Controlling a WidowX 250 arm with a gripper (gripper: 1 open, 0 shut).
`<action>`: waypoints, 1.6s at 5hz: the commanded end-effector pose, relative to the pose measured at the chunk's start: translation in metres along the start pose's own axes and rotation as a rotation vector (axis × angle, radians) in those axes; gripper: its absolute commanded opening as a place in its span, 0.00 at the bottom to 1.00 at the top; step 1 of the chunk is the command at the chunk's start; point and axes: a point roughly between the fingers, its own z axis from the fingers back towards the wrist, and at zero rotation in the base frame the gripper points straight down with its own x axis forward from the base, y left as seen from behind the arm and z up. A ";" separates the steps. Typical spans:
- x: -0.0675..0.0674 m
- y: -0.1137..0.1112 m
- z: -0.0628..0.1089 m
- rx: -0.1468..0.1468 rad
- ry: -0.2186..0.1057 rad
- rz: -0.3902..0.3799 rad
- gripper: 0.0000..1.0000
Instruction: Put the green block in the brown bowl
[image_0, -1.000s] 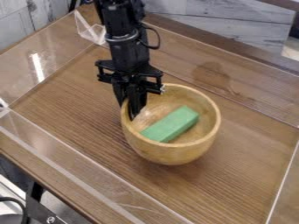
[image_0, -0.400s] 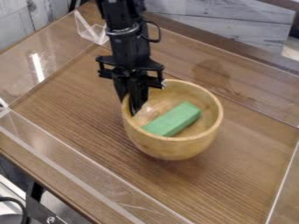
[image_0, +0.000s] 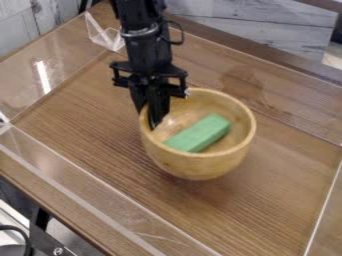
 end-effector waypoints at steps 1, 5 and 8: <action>0.010 -0.003 0.027 0.008 -0.094 -0.028 0.00; 0.015 -0.005 0.029 -0.008 -0.097 -0.045 0.00; 0.019 -0.006 0.028 -0.013 -0.102 -0.063 0.00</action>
